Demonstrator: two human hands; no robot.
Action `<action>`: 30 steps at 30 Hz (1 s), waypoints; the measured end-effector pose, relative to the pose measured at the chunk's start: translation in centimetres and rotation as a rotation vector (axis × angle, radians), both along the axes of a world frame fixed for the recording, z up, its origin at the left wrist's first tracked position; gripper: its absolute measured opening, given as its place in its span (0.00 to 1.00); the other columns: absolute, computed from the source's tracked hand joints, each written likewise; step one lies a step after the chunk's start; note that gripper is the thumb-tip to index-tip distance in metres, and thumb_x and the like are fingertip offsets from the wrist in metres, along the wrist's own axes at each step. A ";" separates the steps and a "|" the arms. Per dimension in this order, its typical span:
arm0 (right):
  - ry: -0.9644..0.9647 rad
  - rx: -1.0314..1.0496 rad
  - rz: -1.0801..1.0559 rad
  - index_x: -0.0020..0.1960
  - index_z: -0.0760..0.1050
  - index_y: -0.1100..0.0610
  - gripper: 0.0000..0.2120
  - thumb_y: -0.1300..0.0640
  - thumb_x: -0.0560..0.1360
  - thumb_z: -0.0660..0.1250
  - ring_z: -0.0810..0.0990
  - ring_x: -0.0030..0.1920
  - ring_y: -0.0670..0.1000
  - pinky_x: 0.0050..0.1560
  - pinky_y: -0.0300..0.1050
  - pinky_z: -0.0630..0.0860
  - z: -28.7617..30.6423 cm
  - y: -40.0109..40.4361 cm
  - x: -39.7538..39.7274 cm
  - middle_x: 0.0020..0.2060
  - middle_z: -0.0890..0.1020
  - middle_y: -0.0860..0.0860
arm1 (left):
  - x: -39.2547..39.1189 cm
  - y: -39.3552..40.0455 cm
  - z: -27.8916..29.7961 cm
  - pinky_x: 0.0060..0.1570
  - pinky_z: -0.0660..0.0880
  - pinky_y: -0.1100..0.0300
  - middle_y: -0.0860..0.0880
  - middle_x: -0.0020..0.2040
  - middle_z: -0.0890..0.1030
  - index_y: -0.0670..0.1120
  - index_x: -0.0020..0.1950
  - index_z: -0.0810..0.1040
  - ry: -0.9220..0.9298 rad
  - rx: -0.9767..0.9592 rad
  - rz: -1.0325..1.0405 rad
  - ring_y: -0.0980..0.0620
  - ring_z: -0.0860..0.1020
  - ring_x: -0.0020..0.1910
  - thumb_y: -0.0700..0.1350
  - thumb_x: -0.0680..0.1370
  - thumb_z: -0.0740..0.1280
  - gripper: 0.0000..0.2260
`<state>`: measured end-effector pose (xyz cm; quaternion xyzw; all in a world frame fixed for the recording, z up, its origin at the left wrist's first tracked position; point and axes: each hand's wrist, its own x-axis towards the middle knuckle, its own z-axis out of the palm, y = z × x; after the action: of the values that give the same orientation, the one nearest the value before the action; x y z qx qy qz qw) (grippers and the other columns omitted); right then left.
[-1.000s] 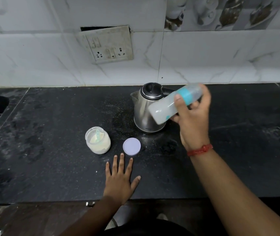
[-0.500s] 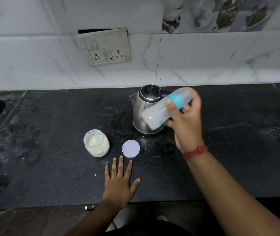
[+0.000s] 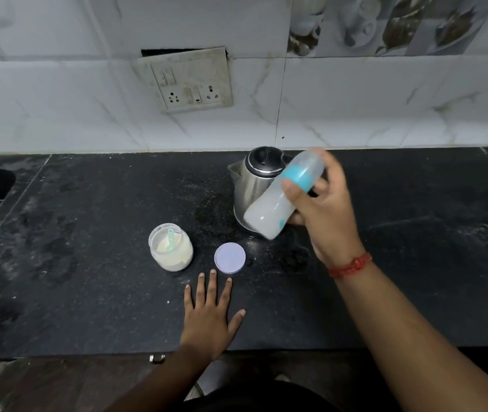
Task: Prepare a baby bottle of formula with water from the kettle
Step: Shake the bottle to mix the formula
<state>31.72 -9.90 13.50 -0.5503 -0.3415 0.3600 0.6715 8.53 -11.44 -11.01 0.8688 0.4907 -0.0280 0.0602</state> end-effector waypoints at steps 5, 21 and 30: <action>0.037 0.011 -0.020 0.72 0.64 0.48 0.29 0.60 0.76 0.73 0.85 0.54 0.51 0.47 0.58 0.84 -0.1 0.1 0.0 0.59 0.81 0.54 | 0.0 -0.1 -0.1 0.74 0.55 0.32 0.38 0.81 0.63 0.49 0.80 0.65 0.003 -0.027 0.006 0.34 0.61 0.80 0.69 0.82 0.46 0.35; 0.059 0.043 0.191 0.74 0.64 0.47 0.34 0.53 0.72 0.74 0.82 0.58 0.59 0.43 0.54 0.82 0.2 -1.3 -1.0 0.61 0.80 0.57 | -0.5 0.2 0.2 0.75 0.53 0.35 0.40 0.82 0.62 0.51 0.81 0.63 0.010 -0.032 -0.015 0.36 0.60 0.81 0.69 0.82 0.45 0.34; 0.044 0.066 0.206 0.74 0.65 0.47 0.32 0.56 0.73 0.73 0.83 0.55 0.54 0.42 0.48 0.81 0.9 -2.0 -1.3 0.60 0.81 0.55 | -0.5 0.1 0.5 0.75 0.52 0.35 0.40 0.82 0.62 0.51 0.82 0.62 0.029 -0.047 -0.014 0.36 0.59 0.81 0.69 0.82 0.45 0.34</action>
<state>30.39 -11.88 14.35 -0.4821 -0.3932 0.4276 0.6559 8.01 -11.34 -10.55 0.8701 0.4846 -0.0525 0.0733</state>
